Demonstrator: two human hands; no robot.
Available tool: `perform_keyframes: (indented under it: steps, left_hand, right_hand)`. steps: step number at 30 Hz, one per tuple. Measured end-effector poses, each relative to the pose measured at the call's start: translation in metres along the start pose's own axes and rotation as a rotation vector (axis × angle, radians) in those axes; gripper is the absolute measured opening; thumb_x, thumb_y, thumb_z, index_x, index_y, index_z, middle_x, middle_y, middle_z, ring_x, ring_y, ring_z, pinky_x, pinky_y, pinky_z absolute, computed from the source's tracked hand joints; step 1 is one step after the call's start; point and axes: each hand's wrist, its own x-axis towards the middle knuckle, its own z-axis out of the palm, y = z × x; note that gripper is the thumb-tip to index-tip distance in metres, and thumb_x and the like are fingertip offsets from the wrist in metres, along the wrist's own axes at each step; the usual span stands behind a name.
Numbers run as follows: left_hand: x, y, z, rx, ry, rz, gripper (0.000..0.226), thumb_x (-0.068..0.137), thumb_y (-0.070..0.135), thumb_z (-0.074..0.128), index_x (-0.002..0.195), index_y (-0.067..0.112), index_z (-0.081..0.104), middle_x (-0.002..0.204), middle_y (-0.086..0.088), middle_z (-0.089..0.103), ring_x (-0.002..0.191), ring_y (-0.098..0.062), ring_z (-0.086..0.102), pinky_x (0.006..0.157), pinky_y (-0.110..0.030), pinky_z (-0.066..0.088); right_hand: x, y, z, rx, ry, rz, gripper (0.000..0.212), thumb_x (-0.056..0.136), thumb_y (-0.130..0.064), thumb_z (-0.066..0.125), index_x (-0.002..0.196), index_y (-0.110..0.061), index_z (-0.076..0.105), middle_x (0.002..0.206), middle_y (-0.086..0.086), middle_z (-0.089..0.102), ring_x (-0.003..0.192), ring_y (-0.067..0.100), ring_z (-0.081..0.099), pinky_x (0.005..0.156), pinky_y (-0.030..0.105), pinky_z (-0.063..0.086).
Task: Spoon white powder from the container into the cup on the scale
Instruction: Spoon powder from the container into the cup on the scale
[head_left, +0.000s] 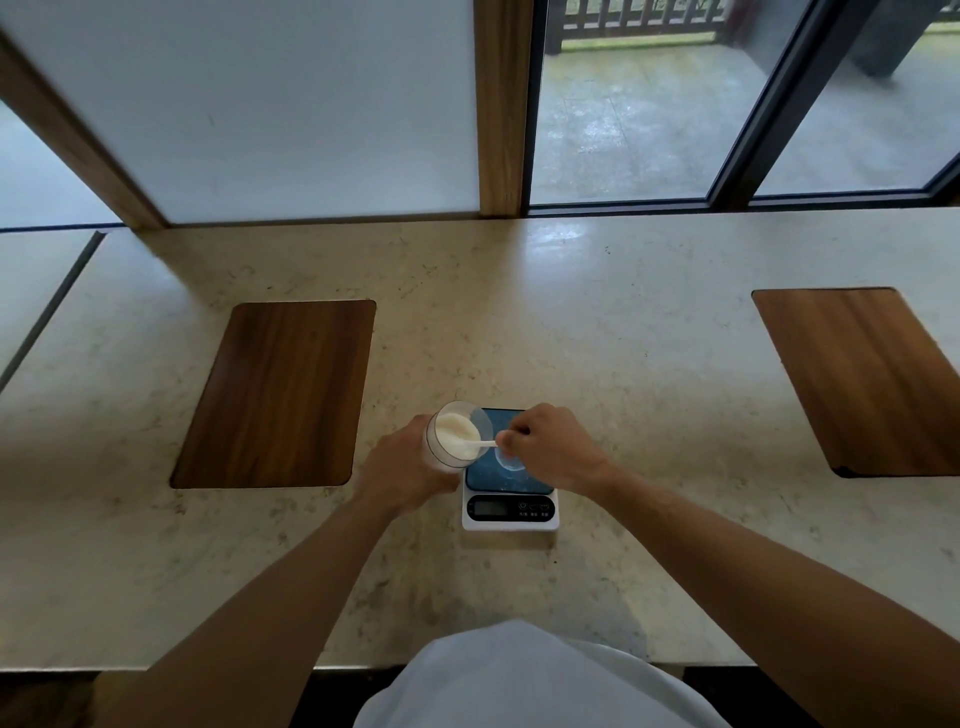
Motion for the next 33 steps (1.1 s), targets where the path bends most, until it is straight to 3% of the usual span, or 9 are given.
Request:
perform_keyframes:
  steps: [3,8,13,18,21,26,33]
  left_hand:
    - [0.001,-0.001,0.001,0.000,-0.002,-0.027,0.077,0.064,0.044,0.087,0.129,0.025,0.050,0.117,0.002,0.066,0.098,-0.016,0.063,0.084,-0.030,0.050]
    - [0.003,-0.001,0.003,-0.004,-0.005,-0.047,0.067,0.067,0.045,0.086,0.123,0.027,0.053,0.110,0.005,0.066,0.092,-0.011,0.060,0.080,-0.024,0.044]
    - [0.003,0.000,0.005,-0.015,-0.014,-0.041,0.061,0.069,0.042,0.086,0.120,0.028,0.054,0.110,0.006,0.065,0.088,-0.006,0.054,0.077,-0.021,0.040]
    - [0.003,0.000,0.006,-0.031,-0.017,-0.066,0.061,0.068,0.043,0.085,0.119,0.029,0.054,0.106,0.009,0.062,0.089,-0.009,0.056,0.079,-0.023,0.041]
    - [0.002,0.000,0.006,-0.047,-0.037,-0.069,0.059,0.068,0.041,0.085,0.115,0.034,0.050,0.103,0.012,0.059,0.092,-0.011,0.059,0.079,-0.024,0.042]
    - [0.001,-0.004,0.003,-0.058,-0.006,-0.123,0.068,0.063,0.046,0.085,0.120,0.031,0.053,0.103,0.013,0.060,0.089,-0.010,0.057,0.077,-0.026,0.042]
    - [0.000,-0.017,0.000,-0.055,-0.017,-0.208,0.075,0.057,0.046,0.086,0.123,0.029,0.053,0.111,0.008,0.066,0.096,-0.017,0.062,0.082,-0.032,0.049]
  right_hand:
    - [-0.002,-0.001,-0.004,0.021,-0.010,0.010,0.034,0.093,-0.023,0.055,0.067,-0.007,0.072,0.054,0.002,0.056,0.043,0.010,0.040,0.042,0.019,0.032]
    - [-0.005,-0.002,-0.009,0.043,0.007,0.020,0.031,0.094,-0.022,0.056,0.068,-0.012,0.070,0.058,-0.002,0.060,0.046,0.008,0.046,0.043,0.012,0.034]
    - [-0.007,-0.001,-0.013,0.065,0.020,0.019,0.030,0.095,-0.023,0.057,0.076,-0.010,0.075,0.066,0.004,0.066,0.051,0.011,0.050,0.049,0.020,0.041]
    - [-0.009,0.002,-0.019,0.080,0.036,0.013,0.029,0.095,-0.026,0.057,0.078,-0.012,0.075,0.066,0.000,0.065,0.052,0.009,0.050,0.049,0.016,0.038]
    - [-0.011,0.003,-0.028,0.080,0.037,-0.012,0.029,0.096,-0.026,0.056,0.076,-0.014,0.074,0.060,-0.004,0.062,0.050,0.007,0.048,0.046,0.014,0.034]
    - [-0.011,0.010,-0.045,0.077,0.068,-0.052,0.033,0.094,-0.026,0.056,0.064,-0.025,0.068,0.058,-0.005,0.062,0.050,0.008,0.047,0.049,0.023,0.036]
    - [-0.014,0.033,-0.052,0.043,0.087,-0.015,0.036,0.096,-0.028,0.055,0.062,-0.031,0.067,0.068,-0.001,0.069,0.057,0.014,0.056,0.056,0.029,0.043]
